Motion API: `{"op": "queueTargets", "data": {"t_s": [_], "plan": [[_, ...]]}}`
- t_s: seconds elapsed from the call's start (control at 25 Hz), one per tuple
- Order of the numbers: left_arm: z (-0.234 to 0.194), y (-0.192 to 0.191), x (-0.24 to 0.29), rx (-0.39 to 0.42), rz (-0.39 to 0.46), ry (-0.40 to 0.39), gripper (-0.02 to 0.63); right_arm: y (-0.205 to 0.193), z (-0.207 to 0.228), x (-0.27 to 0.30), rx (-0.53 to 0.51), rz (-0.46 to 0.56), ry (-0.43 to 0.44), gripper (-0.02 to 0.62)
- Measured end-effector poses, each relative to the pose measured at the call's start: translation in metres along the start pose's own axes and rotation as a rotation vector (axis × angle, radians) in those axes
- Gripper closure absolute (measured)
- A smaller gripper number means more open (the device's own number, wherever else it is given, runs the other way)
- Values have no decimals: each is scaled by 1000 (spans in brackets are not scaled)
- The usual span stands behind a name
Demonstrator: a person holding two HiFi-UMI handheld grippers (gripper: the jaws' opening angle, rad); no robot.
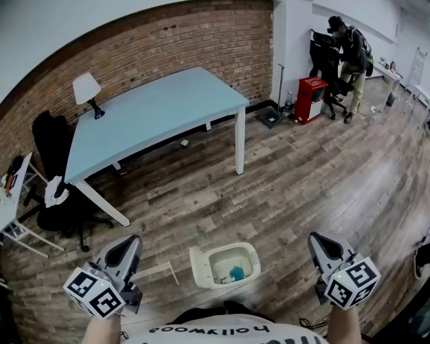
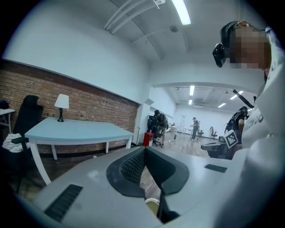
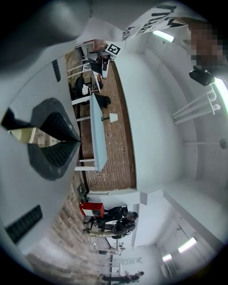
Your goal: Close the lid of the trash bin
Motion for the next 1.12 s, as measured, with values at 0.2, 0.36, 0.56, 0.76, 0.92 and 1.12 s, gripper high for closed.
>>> {"op": "queueTargets", "data": {"t_s": [0.2,0.36,0.56,0.76,0.92,1.12], "plan": [[-6,-15,8,-23,-42,35,598,-21,-2,13,31,-44,48,586],[-4,-33,15,-43,-62,9,598,-34,-17,23,8,-112,87,586],[-21,-53,23,-47,-88,28,598,-40,-26,37,4,-157,70,586],[-40,-57,32,-67,-97,26,598,-39,-29,50,57,-169,53,586],[-53,-75,38,-8,-155,16,598,-44,-36,63,49,-207,57,586],[-70,-136,45,103,-351,-16,598,-59,-55,82,62,-277,84,586]]}}
Point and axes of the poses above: the fingertips, and each gripper's own axes: x forward along the fingers, z to its right, y out of its top, the point moved 4 cm from there along -x, backward along the fingers
